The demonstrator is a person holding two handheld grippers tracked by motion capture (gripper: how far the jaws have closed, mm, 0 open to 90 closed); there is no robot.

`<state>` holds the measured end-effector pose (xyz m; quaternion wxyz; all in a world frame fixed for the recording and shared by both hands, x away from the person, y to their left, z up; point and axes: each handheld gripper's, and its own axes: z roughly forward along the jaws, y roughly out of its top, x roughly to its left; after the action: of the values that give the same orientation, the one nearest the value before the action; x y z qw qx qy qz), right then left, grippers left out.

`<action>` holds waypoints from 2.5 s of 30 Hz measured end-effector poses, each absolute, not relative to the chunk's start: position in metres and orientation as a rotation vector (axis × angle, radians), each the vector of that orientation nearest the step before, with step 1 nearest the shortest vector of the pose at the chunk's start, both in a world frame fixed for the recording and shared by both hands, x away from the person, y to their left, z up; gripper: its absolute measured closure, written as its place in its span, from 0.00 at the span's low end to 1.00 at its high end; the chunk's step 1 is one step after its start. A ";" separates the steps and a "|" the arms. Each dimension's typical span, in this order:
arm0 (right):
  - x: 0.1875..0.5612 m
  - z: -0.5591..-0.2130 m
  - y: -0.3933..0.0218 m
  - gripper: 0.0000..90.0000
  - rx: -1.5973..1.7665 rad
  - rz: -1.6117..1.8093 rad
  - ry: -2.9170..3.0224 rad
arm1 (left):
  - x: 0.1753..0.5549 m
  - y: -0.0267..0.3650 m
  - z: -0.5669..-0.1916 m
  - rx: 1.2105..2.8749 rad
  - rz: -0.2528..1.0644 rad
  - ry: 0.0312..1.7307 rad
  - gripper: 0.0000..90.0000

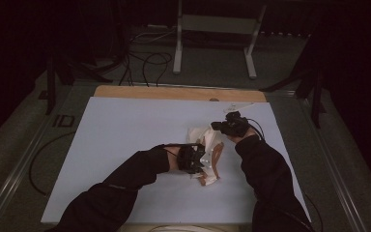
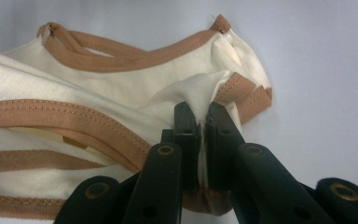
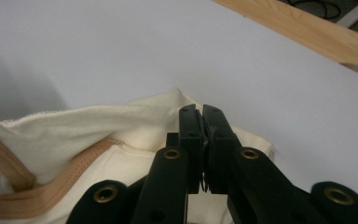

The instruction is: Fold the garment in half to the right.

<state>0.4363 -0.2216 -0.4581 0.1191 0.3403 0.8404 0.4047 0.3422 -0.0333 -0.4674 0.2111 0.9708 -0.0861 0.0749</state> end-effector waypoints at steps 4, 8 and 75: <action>0.443 -0.466 -0.226 0.98 1.015 1.163 2.455 | 0.346 -0.045 -0.470 2.705 0.194 -0.216 0.94; 0.450 -0.470 -0.225 0.98 1.018 1.156 2.460 | 0.347 -0.053 -0.472 2.711 0.192 -0.206 0.95; 0.400 -0.460 -0.180 0.97 1.015 0.958 2.530 | 0.308 0.131 -0.487 2.165 0.217 0.524 0.00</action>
<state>0.4005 -0.1795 -0.4602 0.1259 0.3484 0.8686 0.3291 0.3076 0.1307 -0.4867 0.4367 0.8703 0.2105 0.0871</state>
